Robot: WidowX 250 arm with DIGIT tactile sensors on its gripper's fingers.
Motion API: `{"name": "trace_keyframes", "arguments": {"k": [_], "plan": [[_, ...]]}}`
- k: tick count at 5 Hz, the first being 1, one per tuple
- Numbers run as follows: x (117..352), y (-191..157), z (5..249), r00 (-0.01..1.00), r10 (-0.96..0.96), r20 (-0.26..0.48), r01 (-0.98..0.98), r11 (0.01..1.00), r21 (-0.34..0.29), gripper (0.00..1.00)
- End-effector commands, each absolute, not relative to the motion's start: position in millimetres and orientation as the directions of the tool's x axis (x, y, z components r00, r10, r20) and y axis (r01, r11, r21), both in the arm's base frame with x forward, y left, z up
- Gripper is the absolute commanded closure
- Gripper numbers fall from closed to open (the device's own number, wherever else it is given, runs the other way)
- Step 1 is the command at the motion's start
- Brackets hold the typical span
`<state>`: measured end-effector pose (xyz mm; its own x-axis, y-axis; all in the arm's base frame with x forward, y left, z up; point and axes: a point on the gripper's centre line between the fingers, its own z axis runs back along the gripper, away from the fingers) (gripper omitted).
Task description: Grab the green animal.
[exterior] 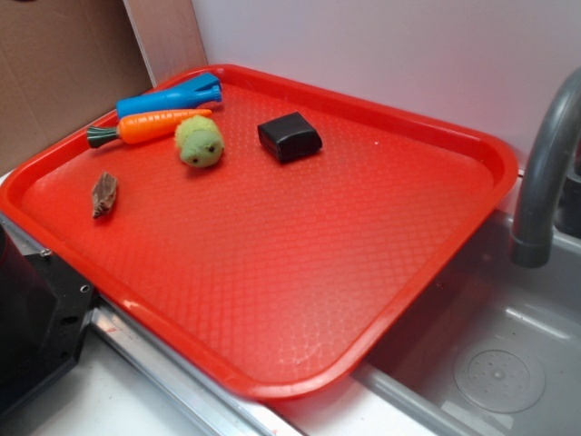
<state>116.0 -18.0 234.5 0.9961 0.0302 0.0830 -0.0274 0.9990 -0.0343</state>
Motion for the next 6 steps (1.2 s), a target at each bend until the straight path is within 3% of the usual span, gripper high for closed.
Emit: {"name": "trace_keyframes", "arguments": {"k": [1, 2, 3, 4, 5, 6], "plan": [[116, -18, 234, 0.996, 0.03, 0.083, -0.027, 0.999, -0.034, 0.0], [149, 12, 223, 0.93, 0.272, 0.245, -0.26, 0.962, -0.08, 0.0], [190, 37, 176, 0.848, 0.498, 0.181, -0.495, 0.866, -0.065, 0.0], [233, 41, 137, 0.794, 0.59, 0.147, -0.585, 0.807, -0.085, 0.0], [235, 44, 93, 0.717, 0.689, 0.105, -0.676, 0.724, -0.138, 0.0], [229, 54, 70, 0.678, 0.732, 0.066, -0.727, 0.681, -0.088, 0.0]]}}
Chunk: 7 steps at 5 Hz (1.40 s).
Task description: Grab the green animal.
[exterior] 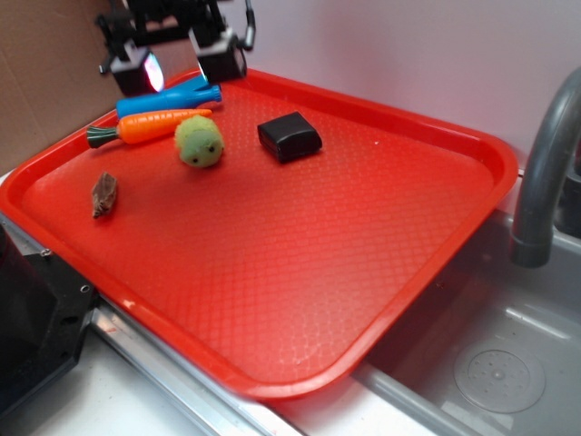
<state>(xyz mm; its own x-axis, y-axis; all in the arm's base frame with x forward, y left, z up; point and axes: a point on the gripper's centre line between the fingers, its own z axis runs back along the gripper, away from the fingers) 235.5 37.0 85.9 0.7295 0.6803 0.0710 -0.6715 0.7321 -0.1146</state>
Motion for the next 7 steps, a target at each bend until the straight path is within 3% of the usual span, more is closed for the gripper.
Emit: {"name": "trace_keyframes", "arguments": {"k": [1, 2, 4, 5, 6, 7], "plan": [[229, 67, 55, 0.689, 0.723, 0.055, -0.721, 0.691, -0.045, 0.0], [239, 67, 36, 0.731, 0.681, 0.044, -0.68, 0.732, -0.038, 0.0], [248, 65, 18, 0.738, 0.674, -0.002, -0.673, 0.737, 0.06, 0.0], [242, 69, 28, 0.791, 0.61, -0.047, -0.608, 0.792, 0.049, 1.0], [231, 70, 66, 0.903, 0.429, -0.021, -0.428, 0.903, 0.043, 1.0], [204, 65, 114, 0.946, 0.322, 0.046, -0.322, 0.946, 0.013, 1.0]]}}
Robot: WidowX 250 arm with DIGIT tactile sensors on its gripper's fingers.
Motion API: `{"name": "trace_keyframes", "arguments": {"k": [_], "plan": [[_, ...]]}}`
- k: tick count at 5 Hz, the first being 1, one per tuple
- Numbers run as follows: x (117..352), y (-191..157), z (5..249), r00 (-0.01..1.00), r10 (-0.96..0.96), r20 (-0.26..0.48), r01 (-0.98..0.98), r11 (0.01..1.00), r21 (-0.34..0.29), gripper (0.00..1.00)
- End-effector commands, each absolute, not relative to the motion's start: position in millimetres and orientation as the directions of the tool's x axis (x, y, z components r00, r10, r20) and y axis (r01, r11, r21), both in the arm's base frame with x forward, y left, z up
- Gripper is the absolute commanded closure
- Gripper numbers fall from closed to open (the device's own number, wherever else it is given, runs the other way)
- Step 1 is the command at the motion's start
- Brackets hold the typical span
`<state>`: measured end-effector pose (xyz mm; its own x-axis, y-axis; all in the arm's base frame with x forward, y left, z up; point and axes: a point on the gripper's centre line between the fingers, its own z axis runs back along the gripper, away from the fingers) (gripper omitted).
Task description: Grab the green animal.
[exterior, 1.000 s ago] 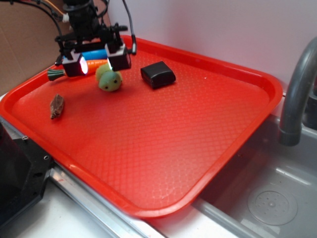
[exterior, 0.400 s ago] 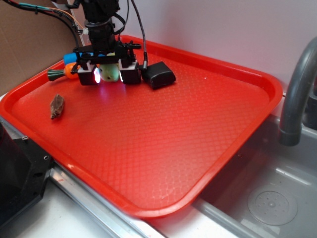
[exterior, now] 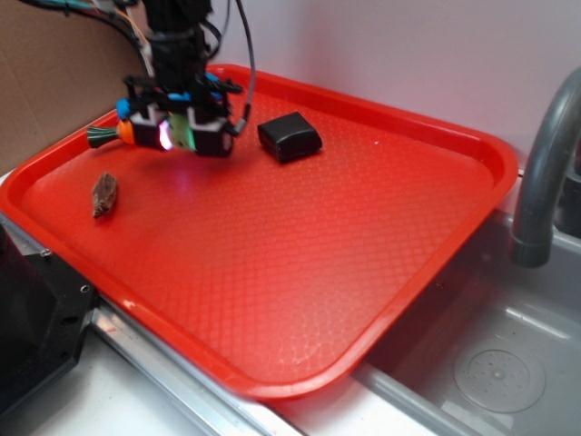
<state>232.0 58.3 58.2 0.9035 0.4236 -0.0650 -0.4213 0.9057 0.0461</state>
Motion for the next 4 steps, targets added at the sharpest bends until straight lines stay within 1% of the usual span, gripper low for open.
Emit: {"name": "trace_keyframes", "arguments": {"k": [1, 2, 3, 4], "plan": [[186, 43, 153, 0.977, 0.21, -0.031, -0.211, 0.976, -0.049, 1.0], [172, 4, 184, 0.991, 0.114, -0.064, -0.116, 0.993, -0.032, 1.0], [165, -18, 204, 0.999, 0.046, -0.03, -0.047, 0.998, -0.031, 1.0], [159, -27, 210, 0.999, 0.032, -0.001, -0.032, 0.999, 0.021, 1.0]]}}
